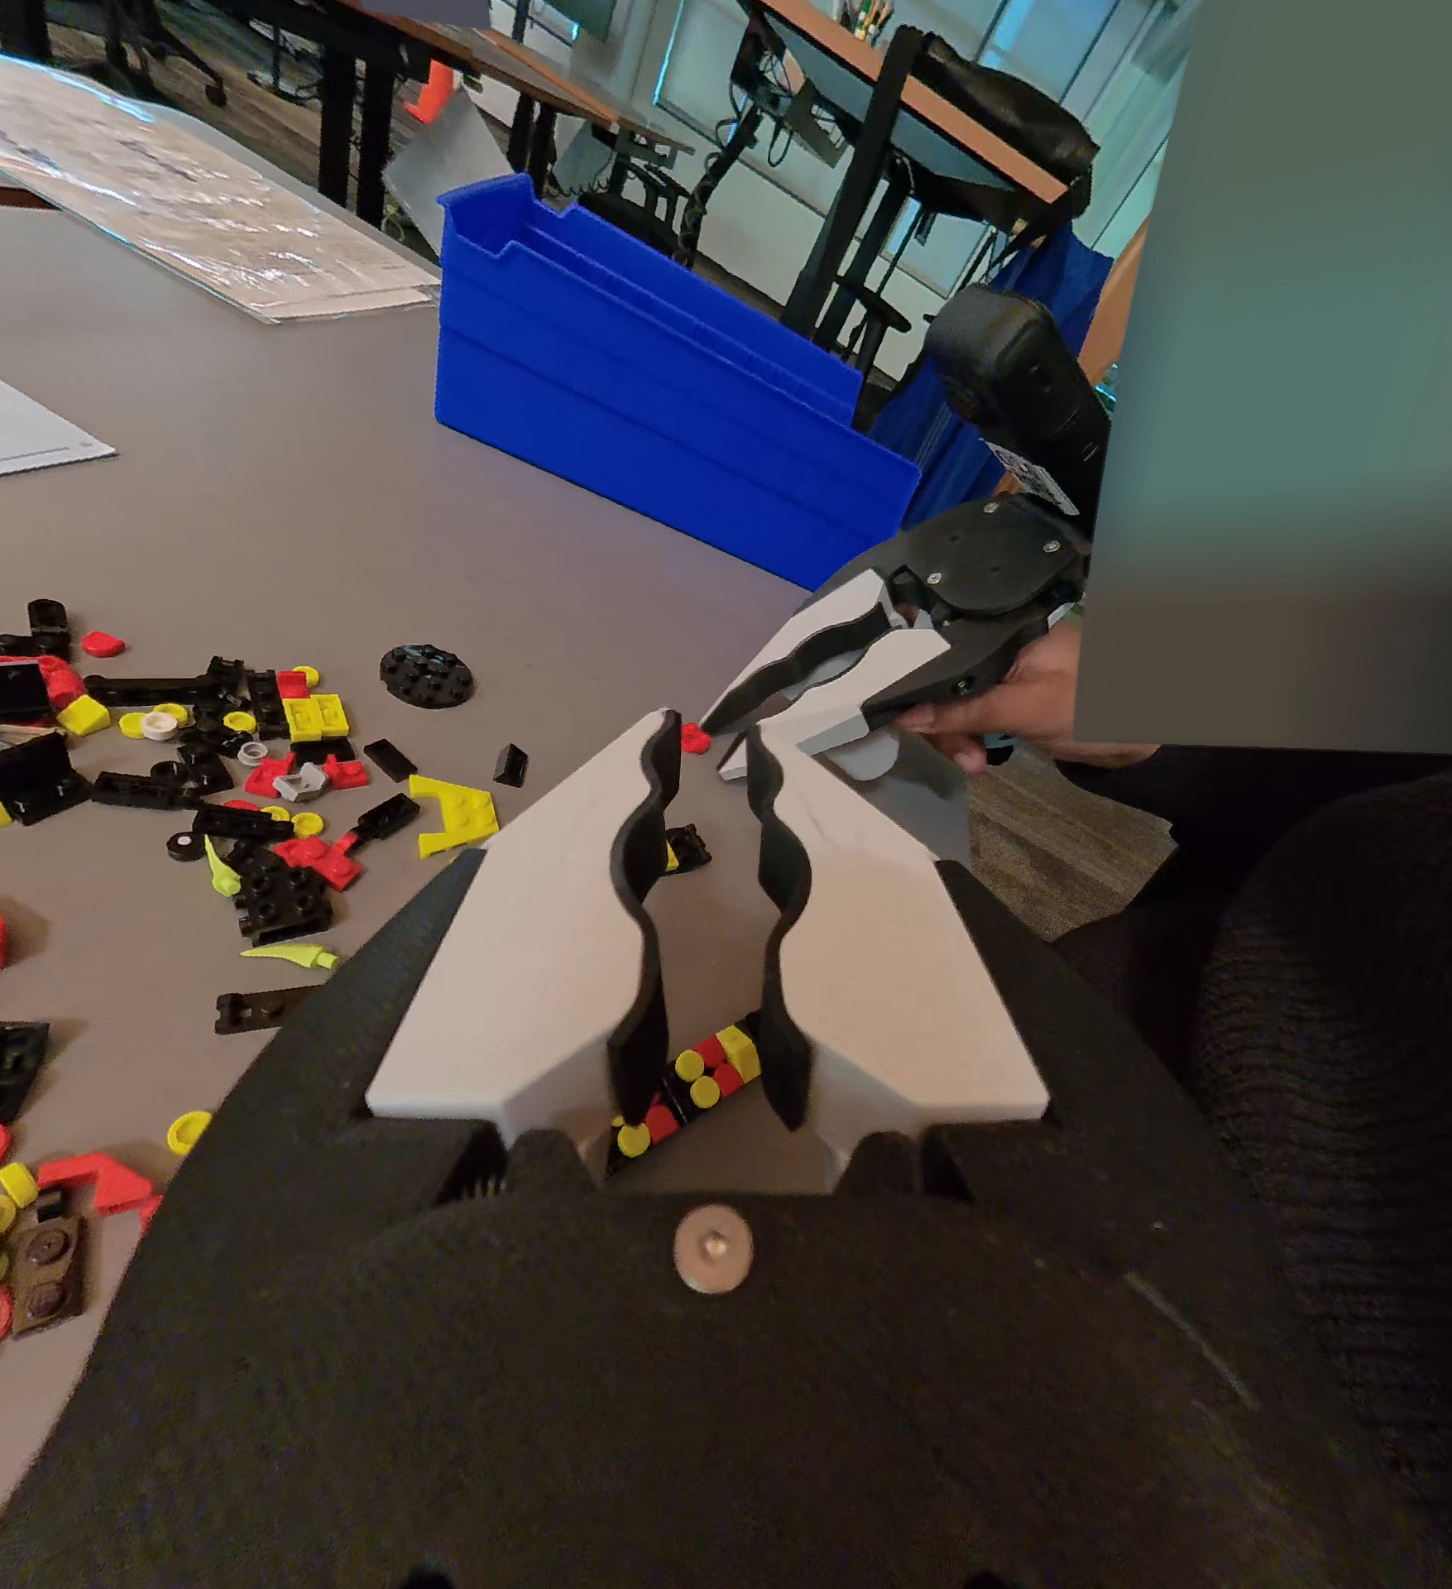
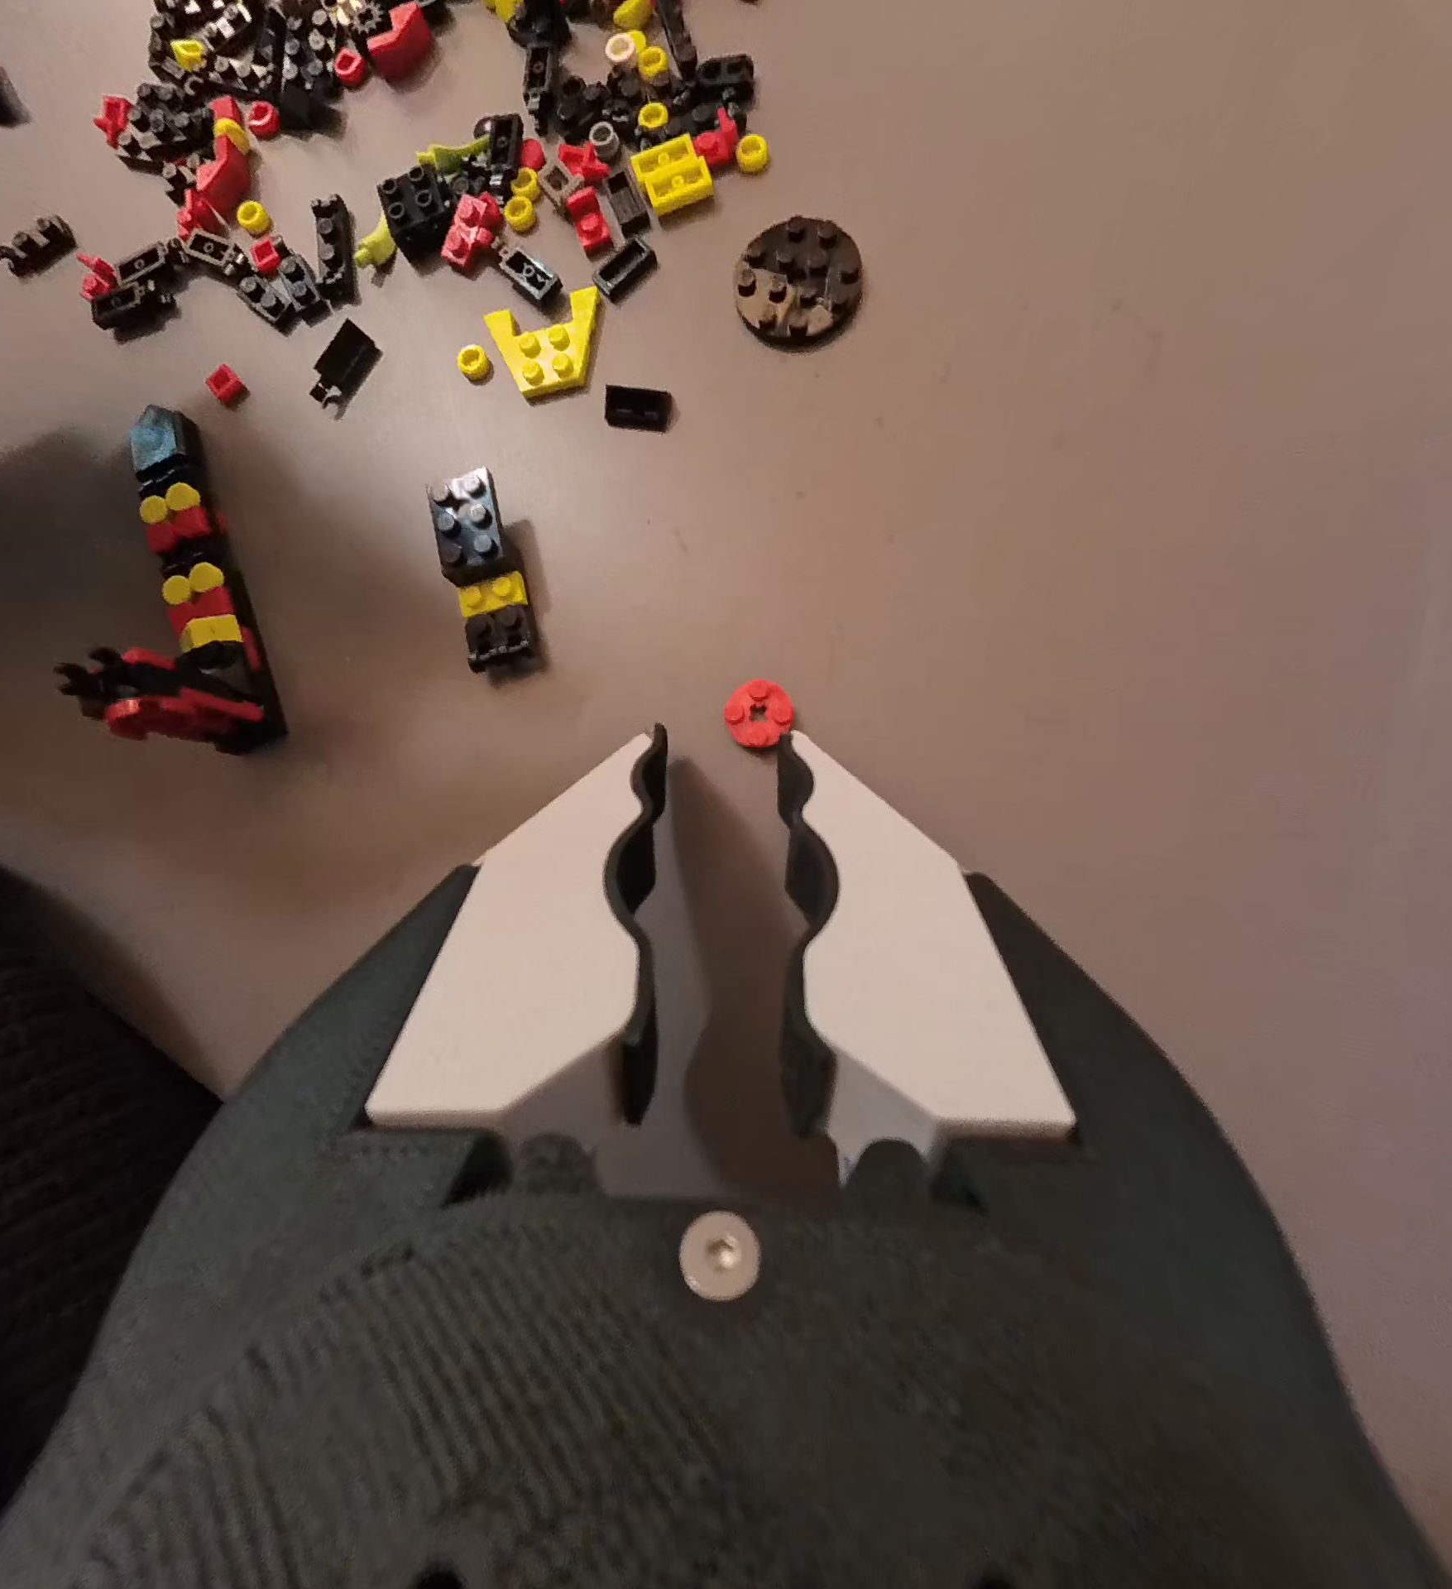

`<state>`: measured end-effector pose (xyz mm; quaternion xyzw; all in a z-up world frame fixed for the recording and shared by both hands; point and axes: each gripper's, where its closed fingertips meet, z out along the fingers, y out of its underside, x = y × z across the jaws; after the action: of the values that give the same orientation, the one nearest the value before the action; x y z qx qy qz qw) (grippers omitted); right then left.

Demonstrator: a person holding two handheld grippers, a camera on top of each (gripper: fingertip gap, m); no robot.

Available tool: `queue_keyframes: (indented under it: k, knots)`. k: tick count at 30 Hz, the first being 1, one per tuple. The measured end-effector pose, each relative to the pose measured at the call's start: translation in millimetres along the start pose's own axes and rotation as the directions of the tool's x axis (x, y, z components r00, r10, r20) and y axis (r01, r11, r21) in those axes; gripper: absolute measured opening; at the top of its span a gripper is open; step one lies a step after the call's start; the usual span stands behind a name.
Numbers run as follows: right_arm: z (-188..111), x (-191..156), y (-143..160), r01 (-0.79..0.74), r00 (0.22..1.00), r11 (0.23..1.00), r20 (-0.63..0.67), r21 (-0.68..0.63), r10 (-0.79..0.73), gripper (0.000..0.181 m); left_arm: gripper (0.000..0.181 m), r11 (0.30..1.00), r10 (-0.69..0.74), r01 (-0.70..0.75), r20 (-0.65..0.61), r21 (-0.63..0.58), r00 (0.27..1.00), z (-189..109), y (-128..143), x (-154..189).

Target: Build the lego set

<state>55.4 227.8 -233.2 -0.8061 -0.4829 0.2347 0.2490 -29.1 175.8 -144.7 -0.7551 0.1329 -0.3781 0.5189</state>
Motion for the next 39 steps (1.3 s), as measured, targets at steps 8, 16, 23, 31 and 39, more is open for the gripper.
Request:
queue_keyframes:
  k: [8, 16, 23, 31, 39]
  knots:
    - [10, 8, -10, 0.095, 0.992, 0.995, -0.082, 0.003, -0.095, 0.025, 0.013, 1.000, 0.000, 0.000, -0.013, -0.005, 1.000, 1, 1, 3]
    - [13, 14, -15, 0.093, 0.991, 0.996, -0.096, 0.015, -0.091, 0.024, 0.013, 1.000, 0.006, -0.006, -0.022, -0.003, 1.000, 1, 0, 6]
    - [12, 11, -16, 0.125, 0.987, 0.992, -0.104, 0.014, -0.123, 0.020, 0.013, 1.000, 0.019, -0.020, -0.019, -0.004, 1.000, 0, 0, 7]
    - [9, 7, -18, 0.129, 0.988, 0.991, -0.085, 0.033, -0.126, 0.024, 0.013, 1.000, 0.030, -0.030, -0.014, -0.009, 0.999, 0, 1, 7]
    - [2, -2, -28, 0.113, 0.994, 0.988, -0.021, 0.106, -0.112, 0.032, 0.013, 0.998, 0.049, -0.049, 0.010, -0.027, 0.999, 0, 4, 1]
